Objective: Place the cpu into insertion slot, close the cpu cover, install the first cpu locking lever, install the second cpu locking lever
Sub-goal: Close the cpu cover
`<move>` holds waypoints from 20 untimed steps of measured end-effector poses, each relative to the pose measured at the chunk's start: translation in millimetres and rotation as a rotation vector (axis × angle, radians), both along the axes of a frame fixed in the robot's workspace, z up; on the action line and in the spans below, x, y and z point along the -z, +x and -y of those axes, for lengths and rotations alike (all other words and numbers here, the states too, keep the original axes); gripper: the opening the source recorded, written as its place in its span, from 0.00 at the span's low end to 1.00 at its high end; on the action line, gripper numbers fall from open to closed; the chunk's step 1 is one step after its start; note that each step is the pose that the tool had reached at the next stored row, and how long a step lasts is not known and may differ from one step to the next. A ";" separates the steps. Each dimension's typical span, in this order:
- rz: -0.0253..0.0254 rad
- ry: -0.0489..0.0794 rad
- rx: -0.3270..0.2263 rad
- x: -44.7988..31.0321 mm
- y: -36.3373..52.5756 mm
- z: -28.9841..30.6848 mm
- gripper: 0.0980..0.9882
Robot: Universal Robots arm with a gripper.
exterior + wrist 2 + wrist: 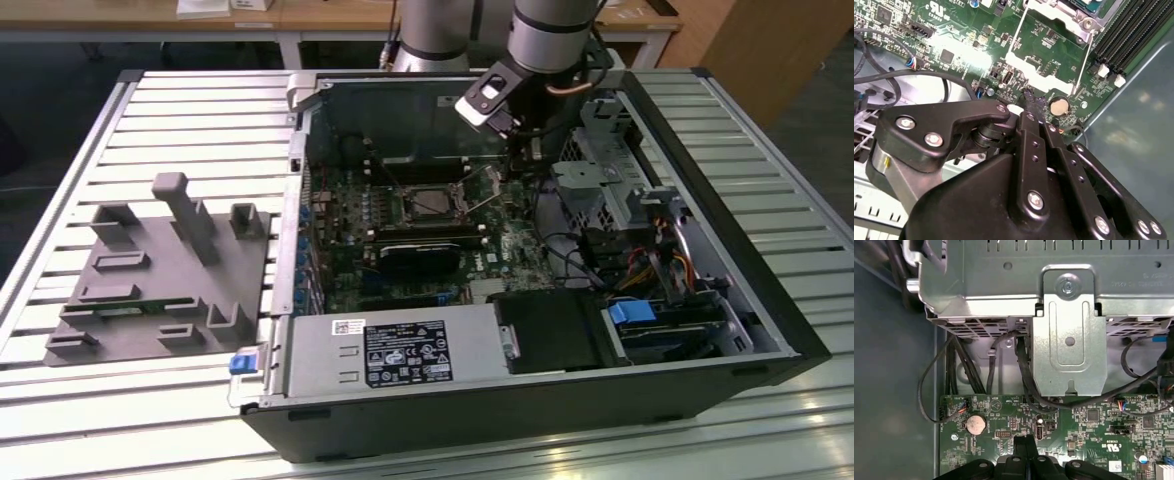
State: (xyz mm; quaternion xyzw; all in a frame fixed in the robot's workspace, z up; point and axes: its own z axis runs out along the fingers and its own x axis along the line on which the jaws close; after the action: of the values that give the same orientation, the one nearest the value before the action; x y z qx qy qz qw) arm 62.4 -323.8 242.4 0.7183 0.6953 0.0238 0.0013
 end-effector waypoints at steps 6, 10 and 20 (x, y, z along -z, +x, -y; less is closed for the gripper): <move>-0.0081 0.000 0.000 6.1 0.4 0.0 0.01; -0.0083 0.000 0.000 6.1 0.5 0.0 0.01; -0.1331 -0.004 0.000 6.8 3.3 0.0 0.01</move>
State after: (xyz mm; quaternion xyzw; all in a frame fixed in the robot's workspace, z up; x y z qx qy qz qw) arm 65.7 -323.7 235.6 0.7184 0.6939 -0.0256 -0.0434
